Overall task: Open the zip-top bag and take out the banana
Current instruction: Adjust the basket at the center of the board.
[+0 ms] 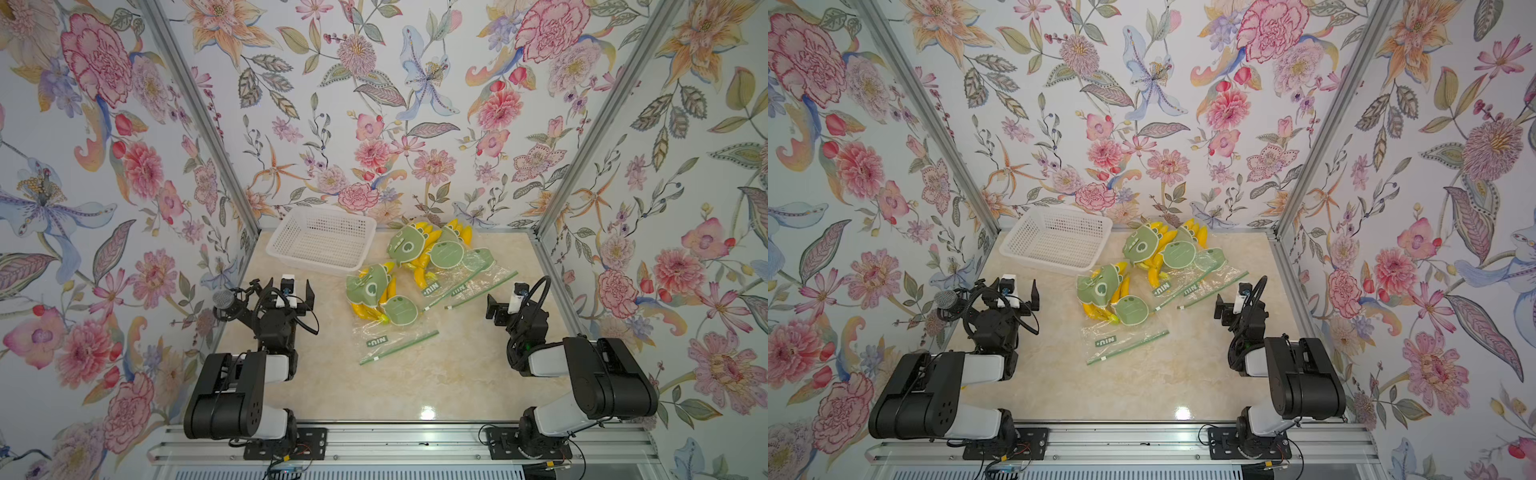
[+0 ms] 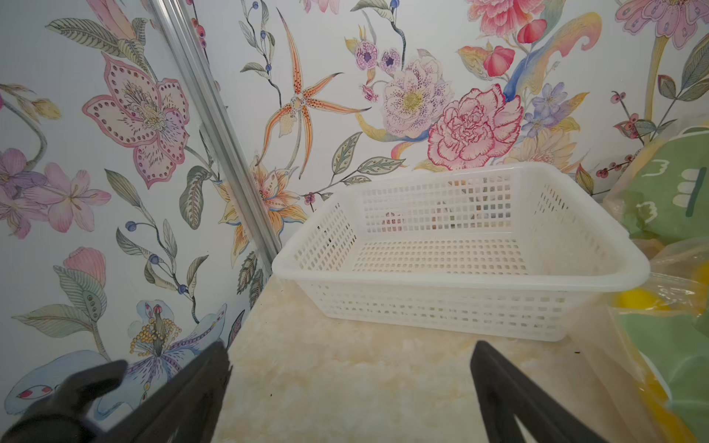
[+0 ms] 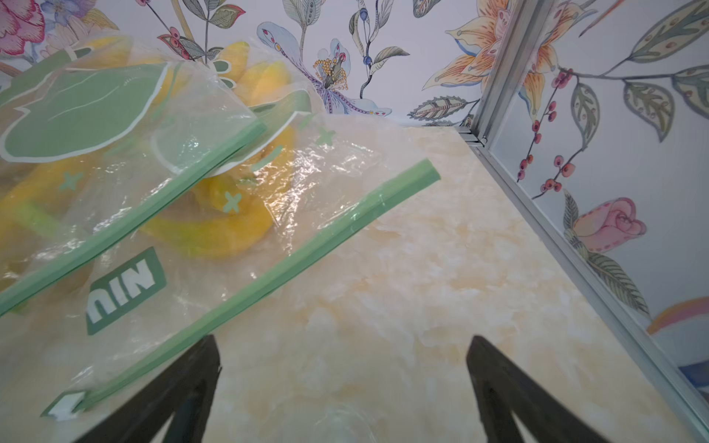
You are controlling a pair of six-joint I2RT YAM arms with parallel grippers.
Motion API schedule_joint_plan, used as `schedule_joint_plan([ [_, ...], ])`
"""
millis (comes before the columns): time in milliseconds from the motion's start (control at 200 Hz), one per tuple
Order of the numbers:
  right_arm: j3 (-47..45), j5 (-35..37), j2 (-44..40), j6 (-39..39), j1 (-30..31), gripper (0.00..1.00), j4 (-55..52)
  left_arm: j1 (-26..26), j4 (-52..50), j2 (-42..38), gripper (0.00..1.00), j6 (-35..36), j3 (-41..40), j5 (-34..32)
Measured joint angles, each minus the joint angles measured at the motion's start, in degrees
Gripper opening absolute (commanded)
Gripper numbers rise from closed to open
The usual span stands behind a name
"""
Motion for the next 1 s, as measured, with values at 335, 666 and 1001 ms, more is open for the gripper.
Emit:
schedule_joint_plan([
  [335,0.0,-0.1,0.0,0.0,0.0,1.0,0.0,0.0,0.0,0.1,0.99,0.0,0.1,0.0],
  [666,0.0,-0.2,0.0,0.0,0.0,1.0,0.0,0.0,0.0,0.1,0.99,0.0,0.1,0.0],
  [1001,-6.3,-2.4,-9.5,-0.7,-0.1,1.0,1.4,-1.7,-27.3,-4.3,0.99,-0.5,14.7,0.9],
])
